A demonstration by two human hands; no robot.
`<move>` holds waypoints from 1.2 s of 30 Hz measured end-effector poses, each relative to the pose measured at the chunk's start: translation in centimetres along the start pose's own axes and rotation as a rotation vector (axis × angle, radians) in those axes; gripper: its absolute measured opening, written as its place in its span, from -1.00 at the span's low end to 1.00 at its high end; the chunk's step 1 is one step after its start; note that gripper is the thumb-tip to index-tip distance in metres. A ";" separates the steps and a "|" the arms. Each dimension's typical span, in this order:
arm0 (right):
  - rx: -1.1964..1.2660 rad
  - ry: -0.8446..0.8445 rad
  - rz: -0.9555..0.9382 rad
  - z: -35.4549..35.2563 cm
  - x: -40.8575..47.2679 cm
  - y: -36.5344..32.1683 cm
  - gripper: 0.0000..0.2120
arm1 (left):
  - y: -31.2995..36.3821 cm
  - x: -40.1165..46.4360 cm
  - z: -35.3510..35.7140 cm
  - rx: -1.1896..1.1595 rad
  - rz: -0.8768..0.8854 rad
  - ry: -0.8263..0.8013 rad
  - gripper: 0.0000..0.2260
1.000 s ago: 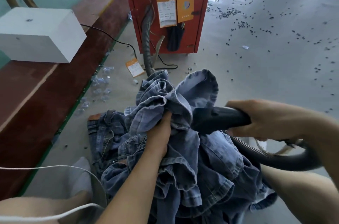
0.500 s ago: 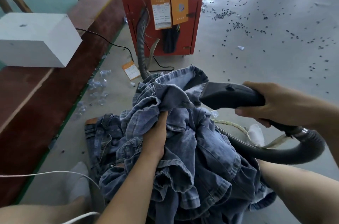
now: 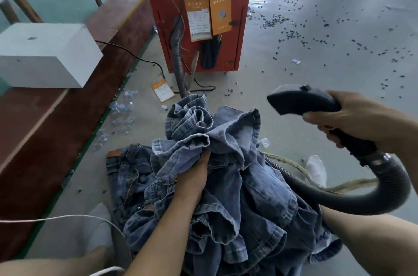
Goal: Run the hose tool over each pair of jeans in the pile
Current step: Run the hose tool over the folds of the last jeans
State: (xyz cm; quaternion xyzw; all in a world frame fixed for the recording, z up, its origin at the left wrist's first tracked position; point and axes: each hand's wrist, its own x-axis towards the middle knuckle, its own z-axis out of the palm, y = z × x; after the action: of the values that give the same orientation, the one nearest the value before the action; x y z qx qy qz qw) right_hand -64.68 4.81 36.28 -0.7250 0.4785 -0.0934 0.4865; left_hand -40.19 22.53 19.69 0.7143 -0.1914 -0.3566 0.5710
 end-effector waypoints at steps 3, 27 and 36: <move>-0.134 -0.132 0.080 1.5 0.5 0.6 -0.87 | -0.1 -0.1 0.0 0.037 -0.020 0.012 -0.54; -0.278 0.057 0.122 6.9 3.7 0.9 -0.83 | 0.1 -0.8 -0.1 -0.113 -0.082 0.009 -0.62; -0.063 0.376 -0.037 7.7 6.3 -0.8 -0.73 | -0.3 -0.8 -0.8 -0.170 -0.090 -0.025 -0.57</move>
State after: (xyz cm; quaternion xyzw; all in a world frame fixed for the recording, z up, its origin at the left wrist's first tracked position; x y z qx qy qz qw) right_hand -56.32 4.65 30.92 -0.7184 0.5502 -0.2211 0.3639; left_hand -40.16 23.70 19.69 0.6667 -0.1354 -0.4060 0.6102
